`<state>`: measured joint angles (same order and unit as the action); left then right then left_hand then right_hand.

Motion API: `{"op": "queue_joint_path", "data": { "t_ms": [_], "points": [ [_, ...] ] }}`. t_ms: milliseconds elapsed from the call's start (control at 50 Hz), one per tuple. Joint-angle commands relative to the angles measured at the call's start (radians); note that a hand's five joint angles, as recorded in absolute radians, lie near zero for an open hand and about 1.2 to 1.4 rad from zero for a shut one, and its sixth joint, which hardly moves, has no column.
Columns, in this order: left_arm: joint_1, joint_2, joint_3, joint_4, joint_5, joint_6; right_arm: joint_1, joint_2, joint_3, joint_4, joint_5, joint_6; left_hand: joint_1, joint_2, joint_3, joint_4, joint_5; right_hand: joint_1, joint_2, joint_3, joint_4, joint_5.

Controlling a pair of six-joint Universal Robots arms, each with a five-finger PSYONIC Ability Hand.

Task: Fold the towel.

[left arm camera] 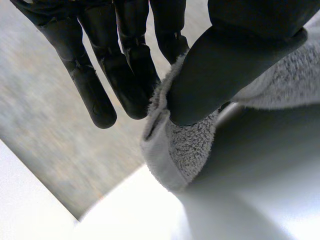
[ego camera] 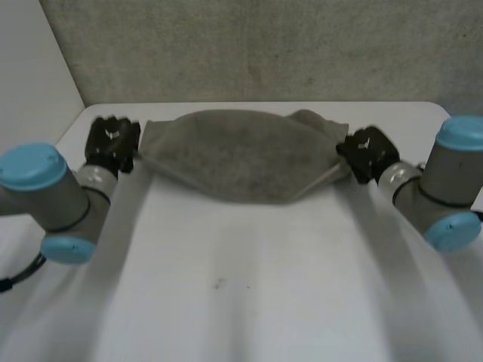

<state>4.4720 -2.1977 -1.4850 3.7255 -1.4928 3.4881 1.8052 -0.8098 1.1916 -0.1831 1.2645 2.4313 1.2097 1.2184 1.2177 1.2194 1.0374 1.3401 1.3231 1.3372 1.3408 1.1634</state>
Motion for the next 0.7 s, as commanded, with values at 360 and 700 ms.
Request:
{"op": "queue_joint_path", "data": {
  "t_ms": [360, 700],
  "points": [
    [0.076, 0.713, -0.587, -0.159, 0.134, 0.152, -0.106, -0.68, 0.557, 0.197, -0.011, -0.112, 0.187, 0.178, 0.179, 0.177, 0.184, 0.056, 0.073, 0.059, 0.055, 0.058],
    [0.15, 0.739, -0.604, -0.21, 0.169, 0.155, -0.173, -0.653, 0.504, 0.274, -0.05, -0.155, 0.187, 0.178, 0.179, 0.177, 0.184, 0.056, 0.073, 0.059, 0.055, 0.058]
  ]
}}
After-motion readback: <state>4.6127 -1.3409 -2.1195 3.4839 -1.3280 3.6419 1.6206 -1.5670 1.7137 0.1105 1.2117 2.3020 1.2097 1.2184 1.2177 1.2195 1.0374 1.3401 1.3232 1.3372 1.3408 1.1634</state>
